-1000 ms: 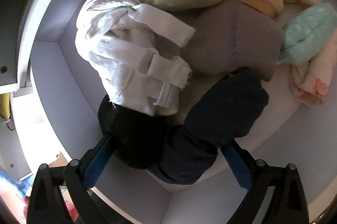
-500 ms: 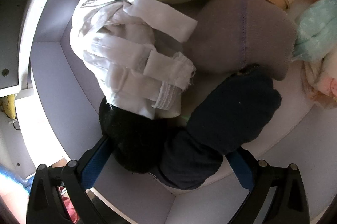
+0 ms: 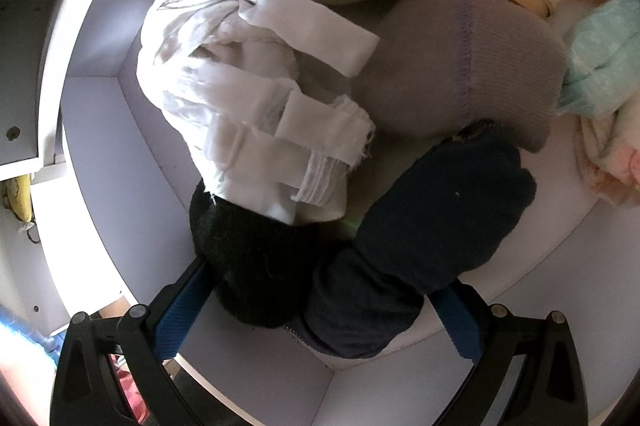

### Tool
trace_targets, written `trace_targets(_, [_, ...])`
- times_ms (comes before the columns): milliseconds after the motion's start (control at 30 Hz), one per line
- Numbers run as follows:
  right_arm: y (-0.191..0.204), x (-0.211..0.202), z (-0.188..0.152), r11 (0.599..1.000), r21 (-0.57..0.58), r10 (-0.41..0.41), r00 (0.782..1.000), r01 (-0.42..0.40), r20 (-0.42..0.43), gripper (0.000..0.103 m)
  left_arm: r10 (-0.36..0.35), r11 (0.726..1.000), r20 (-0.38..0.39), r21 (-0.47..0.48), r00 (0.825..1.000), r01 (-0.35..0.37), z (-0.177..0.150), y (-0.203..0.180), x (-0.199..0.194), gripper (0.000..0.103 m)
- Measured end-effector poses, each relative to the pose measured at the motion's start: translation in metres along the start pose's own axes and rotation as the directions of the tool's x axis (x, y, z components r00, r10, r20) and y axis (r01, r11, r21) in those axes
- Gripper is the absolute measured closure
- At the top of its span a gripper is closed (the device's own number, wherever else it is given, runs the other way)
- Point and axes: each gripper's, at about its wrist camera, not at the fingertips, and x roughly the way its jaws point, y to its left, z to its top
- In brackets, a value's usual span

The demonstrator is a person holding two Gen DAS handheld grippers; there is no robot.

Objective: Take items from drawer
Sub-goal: 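Carry the grey-green cloth into the red box and lower it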

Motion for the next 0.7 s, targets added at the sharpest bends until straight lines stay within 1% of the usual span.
trace_targets(100, [0.001,0.017,0.011,0.998,0.023,-0.056,0.998,0.056,0.001,0.063,0.002,1.0,0.001,-0.001,1.0,-0.002,0.0,0.002,0.005,0.0])
trace_targets(200, [-0.001,0.029,0.018,0.995,0.046,-0.086,0.996,0.086,-0.003,0.063,0.002,1.0,0.0,-0.001,1.0,-0.002,0.002,0.003,0.008,0.0])
trace_targets(300, [0.002,0.034,0.023,0.992,0.044,-0.122,0.992,0.122,0.012,0.062,0.002,1.0,-0.001,0.0,1.0,-0.002,0.002,0.004,0.013,0.001])
trace_targets(367, [0.004,0.037,0.026,0.988,0.024,-0.155,0.988,0.154,0.027,0.06,0.002,1.0,-0.001,0.0,1.0,-0.002,0.002,0.004,0.014,0.001])
trace_targets(433, [0.008,0.037,0.029,0.979,-0.013,-0.202,0.978,0.203,0.048,0.06,0.002,1.0,-0.001,0.0,1.0,-0.002,0.002,0.004,0.013,0.001])
trace_targets(600, [0.013,0.027,0.026,0.966,-0.111,-0.223,0.971,0.232,0.084,0.06,0.007,1.0,0.001,0.008,1.0,-0.007,0.001,0.003,0.011,0.002])
trace_targets(700, [0.014,0.015,0.02,0.961,-0.156,-0.21,0.97,0.227,0.119,0.06,0.005,1.0,0.002,0.01,1.0,-0.005,0.001,0.001,0.01,0.003])
